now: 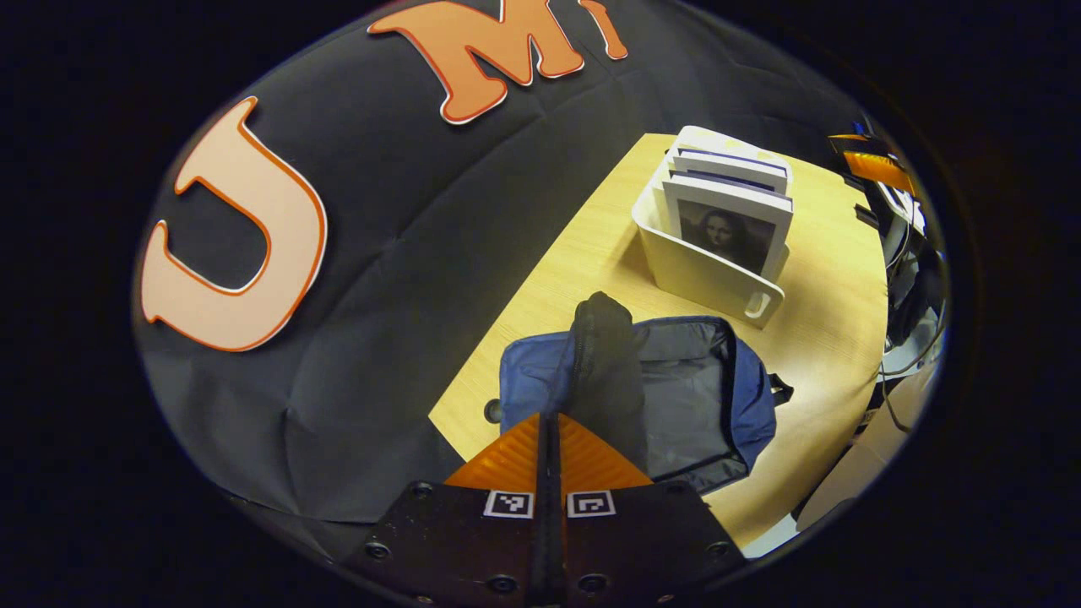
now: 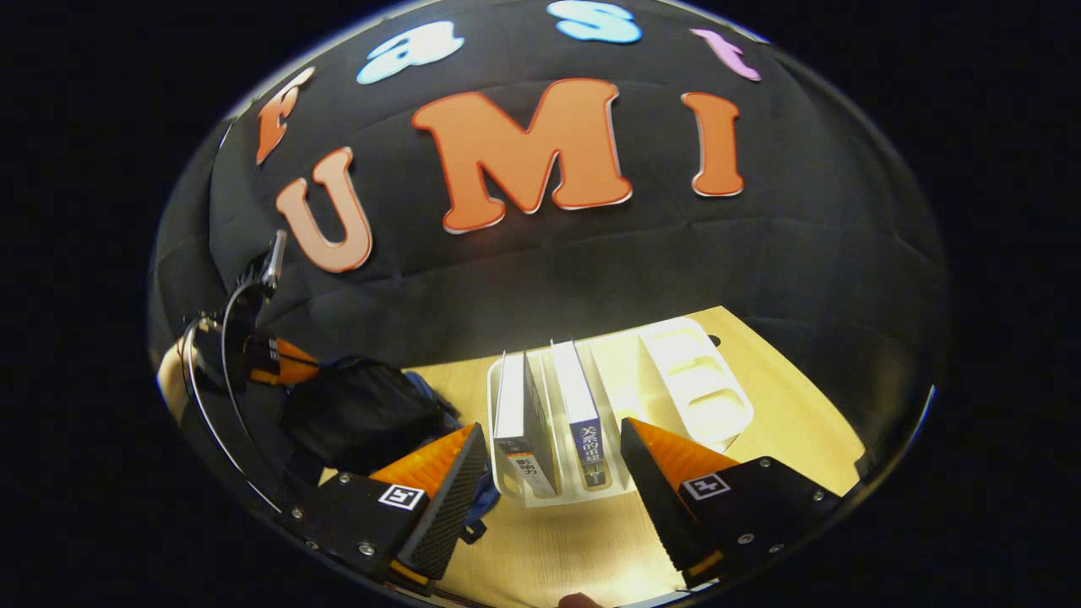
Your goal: Open the schoolbag, grab two books from the bookshelf and put them into the schoolbag.
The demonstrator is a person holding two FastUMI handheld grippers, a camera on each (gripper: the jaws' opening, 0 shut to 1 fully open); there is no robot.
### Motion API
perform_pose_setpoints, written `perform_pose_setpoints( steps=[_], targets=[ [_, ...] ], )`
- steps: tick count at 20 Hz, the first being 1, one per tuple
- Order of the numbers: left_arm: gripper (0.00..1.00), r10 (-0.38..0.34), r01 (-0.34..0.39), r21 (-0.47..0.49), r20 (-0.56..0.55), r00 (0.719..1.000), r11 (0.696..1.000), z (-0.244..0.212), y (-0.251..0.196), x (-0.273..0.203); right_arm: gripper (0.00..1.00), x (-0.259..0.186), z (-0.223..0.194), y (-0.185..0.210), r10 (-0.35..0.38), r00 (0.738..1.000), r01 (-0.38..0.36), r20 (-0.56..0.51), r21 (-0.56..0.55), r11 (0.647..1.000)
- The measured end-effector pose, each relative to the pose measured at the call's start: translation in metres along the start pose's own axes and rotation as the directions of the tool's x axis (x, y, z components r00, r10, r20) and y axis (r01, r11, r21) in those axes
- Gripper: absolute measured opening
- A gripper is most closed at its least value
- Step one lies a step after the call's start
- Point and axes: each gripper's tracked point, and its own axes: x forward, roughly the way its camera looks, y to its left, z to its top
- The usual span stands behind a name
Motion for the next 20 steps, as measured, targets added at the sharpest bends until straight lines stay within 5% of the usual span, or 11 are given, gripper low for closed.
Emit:
perform_pose_setpoints(
  steps=[7, 11, 17, 20],
  targets=[
    [0.00, 0.008, -0.002, -0.062, 0.091, 0.996, 0.998, 0.013, 0.012, -0.010, 0.95, 0.070, 0.039, 0.062, 0.081, 0.969, -0.104, -0.231, -0.087, 0.991],
    [0.00, 0.008, 0.001, -0.084, 0.106, 0.994, 0.996, 0.011, 0.013, -0.010, 0.95, 0.125, 0.026, 0.062, 0.059, 0.911, -0.082, -0.408, -0.039, 0.996],
    [0.00, 0.005, 0.003, -0.094, 0.090, 0.996, 0.996, 0.002, 0.014, -0.005, 0.95, 0.166, -0.013, 0.043, -0.055, 0.838, -0.009, -0.543, -0.114, 0.993],
    [0.01, -0.004, 0.012, -0.093, 0.089, 0.996, 0.996, 0.002, 0.014, -0.003, 0.83, 0.173, -0.028, 0.037, -0.100, 0.810, 0.023, -0.578, -0.140, 0.990]
  ],
)
